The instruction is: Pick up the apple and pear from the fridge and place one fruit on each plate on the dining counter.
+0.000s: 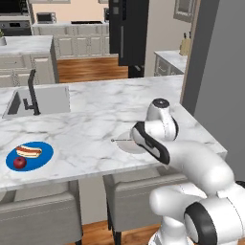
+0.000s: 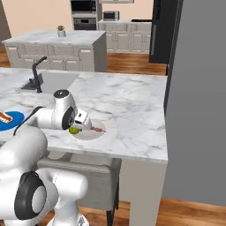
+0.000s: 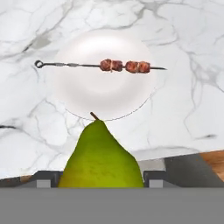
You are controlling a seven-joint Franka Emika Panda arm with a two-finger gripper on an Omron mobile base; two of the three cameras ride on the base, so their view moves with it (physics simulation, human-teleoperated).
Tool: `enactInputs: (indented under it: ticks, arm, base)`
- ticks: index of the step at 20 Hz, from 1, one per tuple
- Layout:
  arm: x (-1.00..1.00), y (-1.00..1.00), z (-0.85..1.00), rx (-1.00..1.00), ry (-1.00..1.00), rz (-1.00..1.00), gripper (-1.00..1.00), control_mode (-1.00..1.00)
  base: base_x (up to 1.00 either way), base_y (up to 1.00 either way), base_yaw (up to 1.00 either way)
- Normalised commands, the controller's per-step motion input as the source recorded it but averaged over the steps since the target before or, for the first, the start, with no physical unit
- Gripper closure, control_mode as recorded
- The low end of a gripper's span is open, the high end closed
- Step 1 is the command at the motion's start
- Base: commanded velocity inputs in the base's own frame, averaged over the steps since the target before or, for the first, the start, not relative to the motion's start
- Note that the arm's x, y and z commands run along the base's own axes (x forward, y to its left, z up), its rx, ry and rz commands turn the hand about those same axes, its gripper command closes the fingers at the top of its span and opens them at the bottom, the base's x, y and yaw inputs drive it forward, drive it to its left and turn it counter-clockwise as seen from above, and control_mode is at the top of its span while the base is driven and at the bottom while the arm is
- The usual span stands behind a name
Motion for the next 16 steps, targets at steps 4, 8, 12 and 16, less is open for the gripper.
enactInputs:
  ticks: [4, 8, 12, 16]
  arm:
    - [0.63, 0.00, -0.16, -0.01, -0.01, 0.01, 1.00, -1.00]
    - [0.75, 0.01, 0.00, 0.00, 0.00, 0.00, 1.00, -1.00]
    - [0.84, 0.08, -0.02, 0.00, 0.06, 0.00, 1.00, -1.00]
    - [0.17, 0.13, -0.58, 0.00, 0.22, 0.00, 1.00, -1.00]
  base:
    - [0.00, 0.00, 0.00]
    - [0.00, 0.00, 0.00]
    - [0.00, 0.00, 0.00]
    - [0.00, 0.00, 0.00]
